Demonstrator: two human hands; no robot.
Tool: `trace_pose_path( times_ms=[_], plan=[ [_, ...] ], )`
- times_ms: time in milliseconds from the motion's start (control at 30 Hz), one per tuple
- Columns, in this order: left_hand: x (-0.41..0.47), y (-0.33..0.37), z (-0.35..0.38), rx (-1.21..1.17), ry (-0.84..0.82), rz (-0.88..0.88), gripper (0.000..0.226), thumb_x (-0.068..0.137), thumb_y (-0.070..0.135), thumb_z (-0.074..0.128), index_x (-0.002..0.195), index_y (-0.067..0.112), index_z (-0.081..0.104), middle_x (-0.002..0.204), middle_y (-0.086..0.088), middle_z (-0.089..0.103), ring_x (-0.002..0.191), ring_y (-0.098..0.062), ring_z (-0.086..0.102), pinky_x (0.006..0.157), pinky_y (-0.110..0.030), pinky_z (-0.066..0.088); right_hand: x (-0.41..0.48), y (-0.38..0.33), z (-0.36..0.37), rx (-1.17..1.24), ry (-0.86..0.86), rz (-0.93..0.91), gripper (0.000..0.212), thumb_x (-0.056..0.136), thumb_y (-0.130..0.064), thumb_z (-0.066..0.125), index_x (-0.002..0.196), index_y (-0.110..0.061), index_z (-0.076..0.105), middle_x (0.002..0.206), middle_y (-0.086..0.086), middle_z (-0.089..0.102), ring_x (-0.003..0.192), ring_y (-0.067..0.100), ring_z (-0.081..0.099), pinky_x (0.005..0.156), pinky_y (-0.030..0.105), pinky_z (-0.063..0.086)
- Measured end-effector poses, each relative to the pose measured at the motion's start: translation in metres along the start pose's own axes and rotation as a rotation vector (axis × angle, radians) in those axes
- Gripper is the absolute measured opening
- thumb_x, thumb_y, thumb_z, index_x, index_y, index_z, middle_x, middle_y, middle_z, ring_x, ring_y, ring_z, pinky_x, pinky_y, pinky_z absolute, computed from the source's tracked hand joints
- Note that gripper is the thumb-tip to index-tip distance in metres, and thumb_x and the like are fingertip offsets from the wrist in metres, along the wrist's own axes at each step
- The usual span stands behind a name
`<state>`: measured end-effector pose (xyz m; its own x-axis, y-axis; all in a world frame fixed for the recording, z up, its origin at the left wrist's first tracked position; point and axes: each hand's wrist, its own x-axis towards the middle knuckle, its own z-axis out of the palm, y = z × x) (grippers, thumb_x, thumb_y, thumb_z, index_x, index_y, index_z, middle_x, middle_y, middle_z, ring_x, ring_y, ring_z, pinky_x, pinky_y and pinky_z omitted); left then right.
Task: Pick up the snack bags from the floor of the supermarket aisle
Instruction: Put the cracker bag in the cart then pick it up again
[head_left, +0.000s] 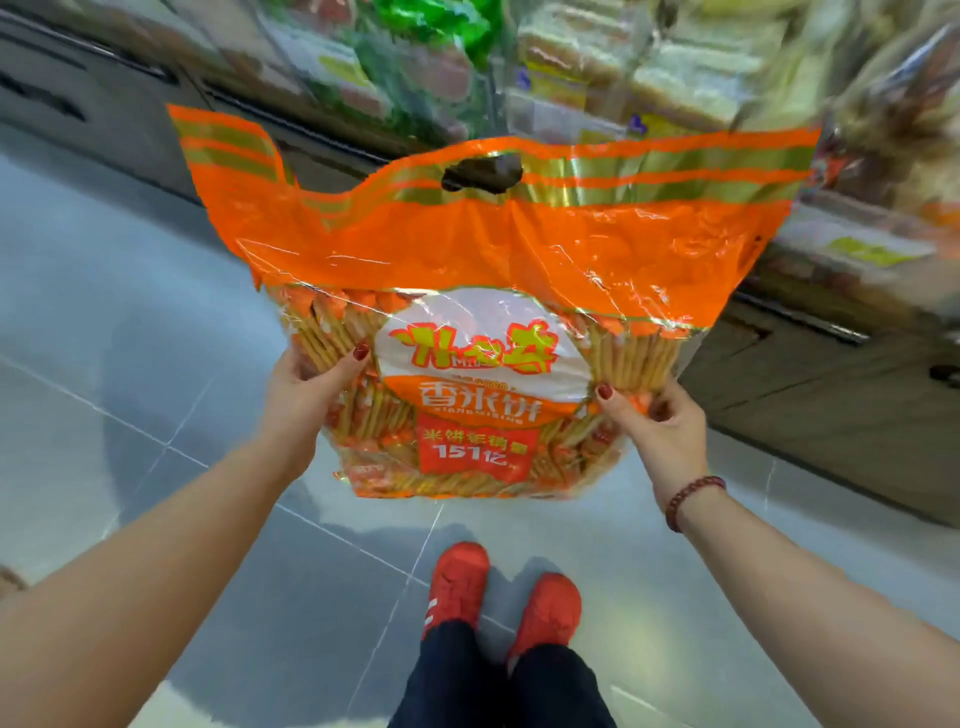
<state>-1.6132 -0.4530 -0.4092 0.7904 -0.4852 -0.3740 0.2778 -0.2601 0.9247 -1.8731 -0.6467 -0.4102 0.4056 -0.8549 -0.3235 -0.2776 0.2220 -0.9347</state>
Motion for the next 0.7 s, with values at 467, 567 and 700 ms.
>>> trace_pose_path(
  times_ms=[467,567,700],
  plan=[
    [-0.137,0.357,-0.228,-0.236,0.282,0.417,0.033,0.081,0.012,0.063,0.099,0.037,0.049,0.059,0.016,0.059,0.046,0.004,0.049,0.042,-0.012,0.036,-0.075,-0.426,0.177,0.039,-0.285,-0.323,0.026,0.070,-0.036,0.082,0.072,-0.012,0.072,0.079,0.006,0.073,0.074,0.015,0.062,0.082,0.040,0.053],
    [-0.156,0.409,-0.268,-0.230,0.323,0.496,0.031,0.091,0.000,0.050,0.090,0.031,0.046,0.052,0.018,0.059,0.045,0.005,0.052,0.042,-0.010,0.037,-0.095,-0.496,0.215,0.032,-0.316,-0.357,0.054,0.051,-0.061,0.083,0.075,-0.013,0.074,0.075,0.000,0.072,0.071,0.012,0.064,0.078,0.034,0.054],
    [-0.172,0.467,-0.317,-0.200,0.419,0.594,0.032,0.091,-0.001,0.052,0.095,0.030,0.051,0.057,0.020,0.063,0.048,0.006,0.056,0.044,-0.011,0.039,-0.117,-0.561,0.265,0.095,-0.359,-0.443,0.053,0.046,-0.062,0.084,0.059,-0.013,0.071,0.069,0.003,0.068,0.067,0.015,0.057,0.069,0.035,0.047]
  ],
)
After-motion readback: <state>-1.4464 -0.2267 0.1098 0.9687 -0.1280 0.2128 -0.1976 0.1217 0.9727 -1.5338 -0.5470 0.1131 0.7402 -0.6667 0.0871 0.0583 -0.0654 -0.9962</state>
